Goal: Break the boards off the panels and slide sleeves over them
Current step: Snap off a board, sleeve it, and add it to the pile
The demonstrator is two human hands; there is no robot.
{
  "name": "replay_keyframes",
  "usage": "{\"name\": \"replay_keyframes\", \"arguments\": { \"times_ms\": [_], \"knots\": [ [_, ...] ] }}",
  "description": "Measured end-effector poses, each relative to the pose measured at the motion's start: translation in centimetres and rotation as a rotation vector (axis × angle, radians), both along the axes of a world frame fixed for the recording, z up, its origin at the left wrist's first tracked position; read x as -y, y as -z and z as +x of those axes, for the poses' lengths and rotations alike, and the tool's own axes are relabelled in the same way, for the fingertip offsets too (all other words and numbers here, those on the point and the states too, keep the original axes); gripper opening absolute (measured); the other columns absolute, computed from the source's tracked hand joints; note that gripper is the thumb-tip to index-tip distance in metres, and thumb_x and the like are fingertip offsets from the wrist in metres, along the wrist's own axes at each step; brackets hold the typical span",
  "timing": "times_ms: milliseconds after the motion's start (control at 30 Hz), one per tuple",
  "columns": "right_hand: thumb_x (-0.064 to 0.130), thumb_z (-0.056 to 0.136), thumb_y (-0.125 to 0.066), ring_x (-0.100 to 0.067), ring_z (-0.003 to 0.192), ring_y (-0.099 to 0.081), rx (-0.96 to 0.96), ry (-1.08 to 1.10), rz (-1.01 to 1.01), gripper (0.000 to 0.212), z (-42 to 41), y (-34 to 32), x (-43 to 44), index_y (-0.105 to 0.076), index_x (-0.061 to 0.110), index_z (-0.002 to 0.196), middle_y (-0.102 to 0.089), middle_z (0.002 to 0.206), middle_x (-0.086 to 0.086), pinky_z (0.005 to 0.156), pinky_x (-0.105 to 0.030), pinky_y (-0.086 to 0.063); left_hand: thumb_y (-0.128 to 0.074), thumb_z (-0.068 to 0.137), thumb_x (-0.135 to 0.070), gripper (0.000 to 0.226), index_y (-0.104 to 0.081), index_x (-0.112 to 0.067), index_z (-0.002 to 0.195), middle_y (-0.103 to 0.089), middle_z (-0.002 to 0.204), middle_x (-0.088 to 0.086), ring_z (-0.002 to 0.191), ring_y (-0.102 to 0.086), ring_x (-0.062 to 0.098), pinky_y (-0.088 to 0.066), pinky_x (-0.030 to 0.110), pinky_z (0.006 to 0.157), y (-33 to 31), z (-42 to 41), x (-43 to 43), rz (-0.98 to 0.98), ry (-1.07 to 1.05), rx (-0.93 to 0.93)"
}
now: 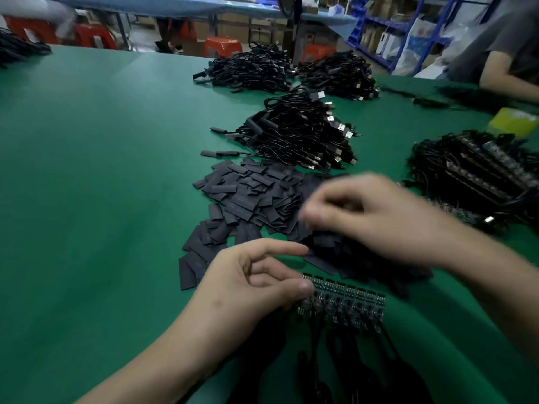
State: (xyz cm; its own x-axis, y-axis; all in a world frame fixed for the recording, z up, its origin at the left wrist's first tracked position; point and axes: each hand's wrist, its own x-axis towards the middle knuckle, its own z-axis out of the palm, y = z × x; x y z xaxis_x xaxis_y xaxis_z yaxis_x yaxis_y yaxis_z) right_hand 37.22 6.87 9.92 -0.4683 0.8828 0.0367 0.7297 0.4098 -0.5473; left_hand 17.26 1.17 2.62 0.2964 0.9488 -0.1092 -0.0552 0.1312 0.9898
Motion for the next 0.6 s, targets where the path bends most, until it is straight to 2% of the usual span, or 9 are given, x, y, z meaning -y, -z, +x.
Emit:
{"name": "replay_keyframes", "arguments": {
  "times_ms": [100, 200, 333, 467, 600],
  "knots": [
    [0.06, 0.082, -0.064, 0.006, 0.073, -0.065, -0.058, 0.031, -0.19, 0.024, 1.5, 2.3, 4.3, -0.073, 0.041, 0.092, -0.072, 0.083, 0.022, 0.064, -0.013, -0.049, -0.084, 0.066, -0.019, 0.036, -0.078, -0.027, 0.101, -0.076, 0.081, 0.004, 0.07, -0.069, 0.008, -0.052, 0.014, 0.066, -0.2, 0.2, 0.1, 0.017, -0.028, 0.039],
    [0.052, 0.084, -0.07, 0.001, 0.07, -0.064, -0.134, 0.112, -0.165, 0.018, 1.4, 4.1, 5.9, -0.073, 0.035, 0.086, -0.071, 0.079, 0.015, 0.066, -0.025, -0.05, -0.089, 0.069, -0.022, 0.034, -0.078, -0.028, 0.101, -0.076, 0.083, 0.003, 0.074, -0.07, 0.009, -0.053, 0.014, 0.07, -0.6, 0.2, 0.3, 0.048, -0.052, 0.037],
    [0.046, 0.089, -0.071, 0.001, 0.07, -0.063, -0.222, 0.13, -0.083, 0.016, 0.8, 4.8, 6.6, -0.072, 0.031, 0.084, -0.071, 0.077, 0.014, 0.065, -0.023, -0.046, -0.08, 0.068, -0.027, 0.032, -0.078, -0.029, 0.1, -0.076, 0.079, 0.004, 0.071, -0.067, 0.009, -0.052, 0.013, 0.069, -1.0, 0.2, 0.5, 0.082, -0.027, -0.01],
    [0.032, 0.092, -0.074, -0.006, 0.078, -0.068, -0.366, 0.095, -0.204, 0.009, 1.2, 5.2, 6.5, -0.075, 0.024, 0.088, -0.074, 0.083, 0.007, 0.076, -0.033, -0.053, -0.08, 0.067, -0.025, 0.032, -0.079, -0.026, 0.099, -0.074, 0.076, 0.003, 0.069, -0.066, 0.007, -0.051, 0.012, 0.068, -1.1, 0.1, 0.3, 0.07, 0.006, -0.001],
    [0.024, 0.092, -0.075, -0.013, 0.079, -0.069, -0.481, 0.053, -0.308, 0.007, 1.4, 5.4, 6.3, -0.077, 0.018, 0.088, -0.076, 0.085, -0.001, 0.078, -0.031, -0.054, -0.083, 0.071, -0.017, 0.033, -0.079, -0.021, 0.103, -0.074, 0.078, 0.006, 0.069, -0.067, 0.011, -0.053, 0.015, 0.068, -1.0, 0.0, 0.2, 0.012, 0.05, 0.044]
  ]
}}
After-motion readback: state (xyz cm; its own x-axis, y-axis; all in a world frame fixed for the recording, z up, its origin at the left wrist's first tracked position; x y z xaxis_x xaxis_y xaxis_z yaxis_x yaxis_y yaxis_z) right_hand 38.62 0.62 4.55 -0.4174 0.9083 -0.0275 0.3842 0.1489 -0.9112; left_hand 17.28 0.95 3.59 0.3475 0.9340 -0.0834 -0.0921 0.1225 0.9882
